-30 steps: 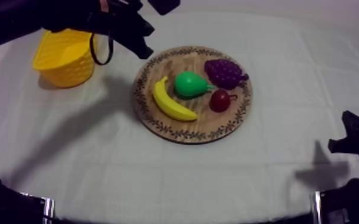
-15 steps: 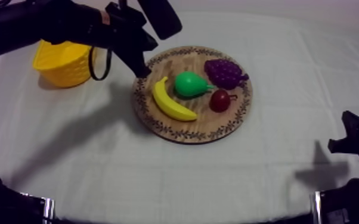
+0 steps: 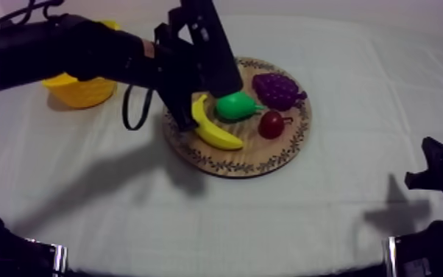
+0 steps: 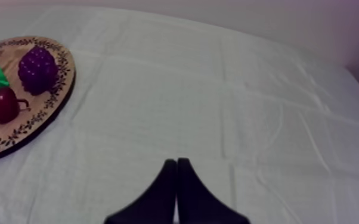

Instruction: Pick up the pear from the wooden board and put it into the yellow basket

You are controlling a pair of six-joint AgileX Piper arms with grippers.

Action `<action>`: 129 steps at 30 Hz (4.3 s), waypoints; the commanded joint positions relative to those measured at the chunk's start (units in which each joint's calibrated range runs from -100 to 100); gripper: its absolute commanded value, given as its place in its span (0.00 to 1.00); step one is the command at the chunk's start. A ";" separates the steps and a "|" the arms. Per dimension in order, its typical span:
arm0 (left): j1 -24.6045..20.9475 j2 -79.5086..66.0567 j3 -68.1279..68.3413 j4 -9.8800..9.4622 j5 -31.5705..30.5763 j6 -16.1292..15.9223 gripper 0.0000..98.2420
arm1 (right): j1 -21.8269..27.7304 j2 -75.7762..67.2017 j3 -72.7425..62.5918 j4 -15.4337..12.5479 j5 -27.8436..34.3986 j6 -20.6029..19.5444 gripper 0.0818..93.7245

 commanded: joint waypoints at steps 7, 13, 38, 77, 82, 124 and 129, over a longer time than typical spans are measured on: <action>0.11 -0.58 2.06 0.46 -0.97 0.23 0.21 | 0.00 -0.02 0.04 0.00 -0.02 0.00 0.00; 0.02 -1.67 3.29 1.80 -2.07 -1.24 0.84 | 0.00 -0.02 0.04 0.00 -0.02 0.00 0.00; -0.73 4.11 -3.36 2.83 2.26 -1.22 0.98 | 0.00 -0.02 0.04 0.00 -0.02 0.00 0.00; -0.20 44.77 -58.12 -10.37 54.43 18.29 0.74 | 0.15 -0.02 0.04 0.00 -0.02 0.00 0.00; 0.61 47.33 -62.30 -12.31 58.25 21.34 0.61 | 0.15 -0.02 0.04 0.00 -0.02 0.00 0.00; -24.32 15.93 -46.95 -25.29 60.72 20.50 0.51 | -0.06 -0.02 0.04 0.00 -0.02 0.00 0.00; -27.64 17.46 -41.47 -24.05 54.71 19.76 0.51 | -0.08 -0.02 0.04 0.00 -0.02 0.00 0.00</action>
